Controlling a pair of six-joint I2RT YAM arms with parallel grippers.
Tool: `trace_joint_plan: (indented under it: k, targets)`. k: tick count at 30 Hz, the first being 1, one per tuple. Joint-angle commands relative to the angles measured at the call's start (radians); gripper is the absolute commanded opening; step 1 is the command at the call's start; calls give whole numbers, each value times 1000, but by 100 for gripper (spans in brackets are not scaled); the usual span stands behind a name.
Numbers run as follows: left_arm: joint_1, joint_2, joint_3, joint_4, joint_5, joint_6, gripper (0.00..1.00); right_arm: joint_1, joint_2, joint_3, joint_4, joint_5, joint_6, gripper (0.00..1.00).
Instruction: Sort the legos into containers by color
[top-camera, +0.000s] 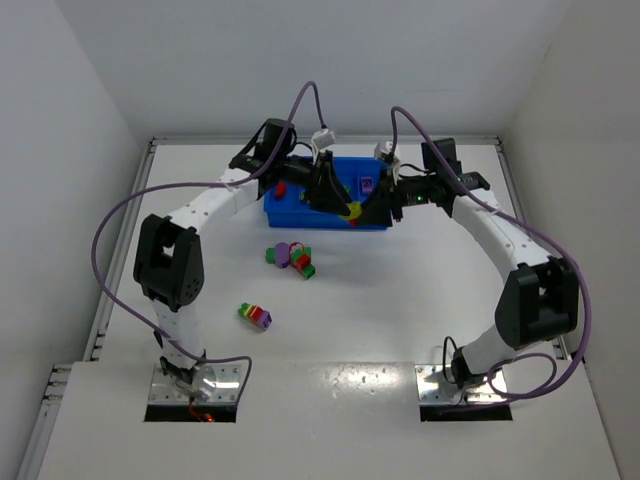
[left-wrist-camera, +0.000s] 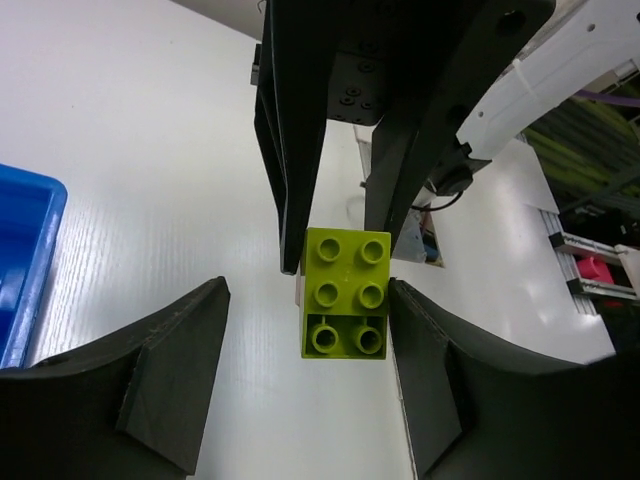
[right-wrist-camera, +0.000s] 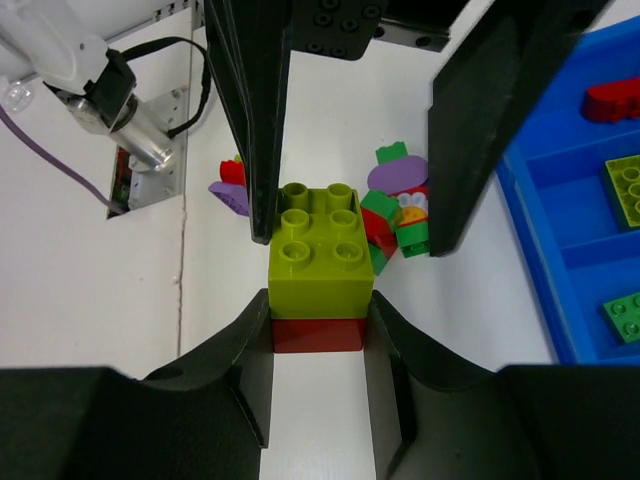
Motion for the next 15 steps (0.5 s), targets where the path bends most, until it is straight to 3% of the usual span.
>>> trace_joint_plan:
  k: [1,8,11,12,15]
  targets:
    - [-15,-65,0,-26,-14,95,65,6,-4,41,56,-57,17,0]
    - [-24,-74,0,-58,-5,149,44,6,-4,18,151,-57,109,0]
    - [-34,-83,0,-67,-14,181,30,6,-4,0,235,-68,213,0]
    - [-34,-83,0,-77,-25,181,22,6,-4,0,235,-68,213,0]
    - [-34,-94,0,-77,-54,203,12,6,5,-10,223,-77,213,0]
